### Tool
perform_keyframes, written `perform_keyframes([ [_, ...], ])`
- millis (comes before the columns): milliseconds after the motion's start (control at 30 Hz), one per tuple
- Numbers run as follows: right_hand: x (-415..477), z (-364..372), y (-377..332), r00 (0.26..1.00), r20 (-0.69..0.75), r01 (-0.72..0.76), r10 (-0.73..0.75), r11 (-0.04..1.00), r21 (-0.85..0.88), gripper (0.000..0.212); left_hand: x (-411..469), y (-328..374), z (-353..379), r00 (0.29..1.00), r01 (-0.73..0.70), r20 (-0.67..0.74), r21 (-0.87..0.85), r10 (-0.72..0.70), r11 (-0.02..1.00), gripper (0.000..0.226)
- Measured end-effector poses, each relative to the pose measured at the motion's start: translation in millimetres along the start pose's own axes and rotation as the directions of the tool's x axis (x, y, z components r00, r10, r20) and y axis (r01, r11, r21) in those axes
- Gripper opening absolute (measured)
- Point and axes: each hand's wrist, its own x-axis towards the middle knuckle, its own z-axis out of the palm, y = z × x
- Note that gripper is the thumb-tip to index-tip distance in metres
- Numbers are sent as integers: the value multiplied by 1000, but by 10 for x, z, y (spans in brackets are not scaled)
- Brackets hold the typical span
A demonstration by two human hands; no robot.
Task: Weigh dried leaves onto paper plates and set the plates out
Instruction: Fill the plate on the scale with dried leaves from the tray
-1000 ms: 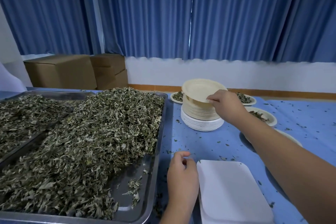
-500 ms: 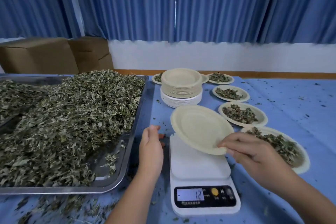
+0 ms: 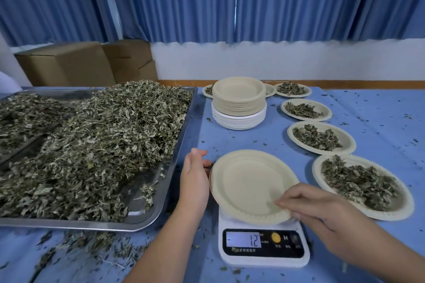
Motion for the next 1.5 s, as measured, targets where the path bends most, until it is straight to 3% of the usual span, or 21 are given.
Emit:
perform_keyframes([
  [200,16,-36,30,996,-73,-34,43,993,116,64,-37,49,-31,1000,-14,-25,27,15,1000,36],
  [333,75,-76,36,963,-257,-59,77,995,76,55,-116,150,-73,991,-129,-2,171,131,977,23],
  [400,95,-71,58,937,-323,-101,132,989,111,48,-162,252,-124,957,-276,4,304,289,912,11],
  [500,103,-70,91,901,-386,-154,198,978,142,47,-223,423,-267,874,-446,19,429,486,786,14],
  [633,104,-67,84,876,-423,-182,232,971,155,46,-75,619,-506,857,-426,26,598,515,679,16],
  [700,104,-58,79,869,-429,-197,245,968,154,44,118,703,-613,869,-377,78,742,488,554,22],
  [767,102,-60,80,863,-434,-207,260,964,166,43,324,775,-726,877,-346,162,866,453,361,29],
  [900,78,-47,89,858,-436,-209,270,961,183,43,678,799,-932,927,-239,290,946,239,-221,50],
  [967,82,-37,83,866,-433,-197,251,966,166,43,782,742,-1009,963,-201,248,923,107,-327,60],
  [1067,99,-33,73,875,-431,-181,221,975,132,44,834,612,-1074,973,-228,221,908,-62,-350,64],
  [1167,93,-62,90,875,-433,-173,217,975,137,47,787,540,-1086,965,-262,237,910,-116,-321,58],
  [1367,90,-96,105,864,-450,-171,227,972,163,48,559,586,-1065,926,-371,355,919,-130,-131,50],
  [1500,60,-126,110,859,-458,-153,229,969,196,42,355,669,-1118,904,-426,427,904,-36,37,43],
])
